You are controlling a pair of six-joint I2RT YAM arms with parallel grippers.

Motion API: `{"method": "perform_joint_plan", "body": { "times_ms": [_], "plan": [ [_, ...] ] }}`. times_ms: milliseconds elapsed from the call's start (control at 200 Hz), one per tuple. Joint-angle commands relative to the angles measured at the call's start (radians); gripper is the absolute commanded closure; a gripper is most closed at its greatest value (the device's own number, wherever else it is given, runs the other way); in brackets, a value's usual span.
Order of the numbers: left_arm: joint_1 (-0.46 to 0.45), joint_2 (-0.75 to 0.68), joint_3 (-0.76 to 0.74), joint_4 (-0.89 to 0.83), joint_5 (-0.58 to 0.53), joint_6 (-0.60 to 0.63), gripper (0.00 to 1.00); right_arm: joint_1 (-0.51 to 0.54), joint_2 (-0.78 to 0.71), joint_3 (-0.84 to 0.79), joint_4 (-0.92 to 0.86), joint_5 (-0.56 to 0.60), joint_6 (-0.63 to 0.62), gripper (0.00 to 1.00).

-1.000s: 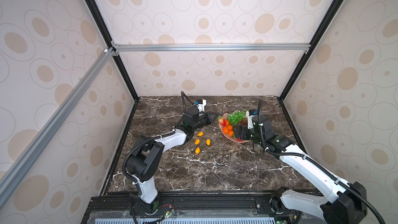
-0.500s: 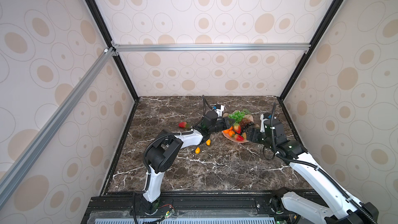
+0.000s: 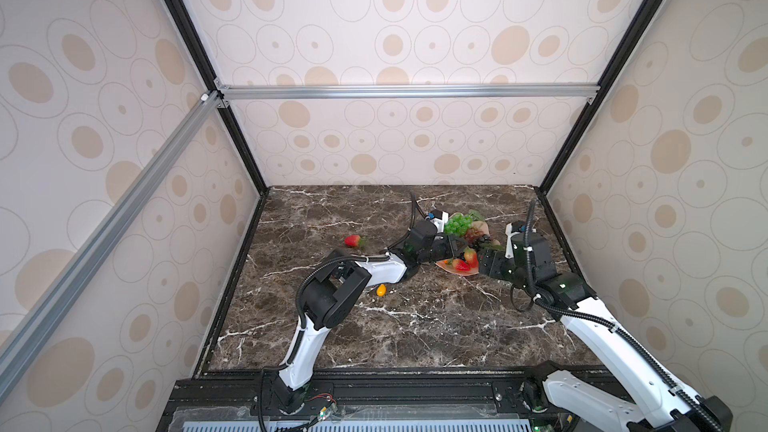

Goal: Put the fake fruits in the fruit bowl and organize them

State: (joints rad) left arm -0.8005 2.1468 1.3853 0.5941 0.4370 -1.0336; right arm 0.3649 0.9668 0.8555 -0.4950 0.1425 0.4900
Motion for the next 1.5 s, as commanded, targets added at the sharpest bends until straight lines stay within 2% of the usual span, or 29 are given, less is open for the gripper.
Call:
{"method": "perform_joint_plan", "body": {
  "times_ms": [0, 535, 810, 1235, 1495],
  "plan": [
    [-0.016, 0.026, 0.055, -0.013, -0.010, -0.013, 1.00, -0.005, -0.018, -0.013, -0.022, 0.009, 0.011, 0.17],
    [-0.023, 0.076, 0.079, -0.049, -0.033, -0.003, 1.00, -0.009, -0.017, -0.013, -0.026, -0.005, 0.010, 0.17],
    [-0.023, 0.075, 0.080, -0.069, -0.038, 0.009, 0.79, -0.010, -0.010, -0.013, -0.024, -0.009, 0.010, 0.17],
    [-0.025, 0.020, 0.045, -0.125, -0.065, 0.070, 0.68, -0.009, 0.021, -0.003, -0.014, -0.010, 0.004, 0.17],
    [-0.024, -0.010, 0.019, -0.151, -0.075, 0.100, 0.64, -0.011, 0.027, -0.001, -0.020, 0.009, -0.005, 0.18]
  ]
}}
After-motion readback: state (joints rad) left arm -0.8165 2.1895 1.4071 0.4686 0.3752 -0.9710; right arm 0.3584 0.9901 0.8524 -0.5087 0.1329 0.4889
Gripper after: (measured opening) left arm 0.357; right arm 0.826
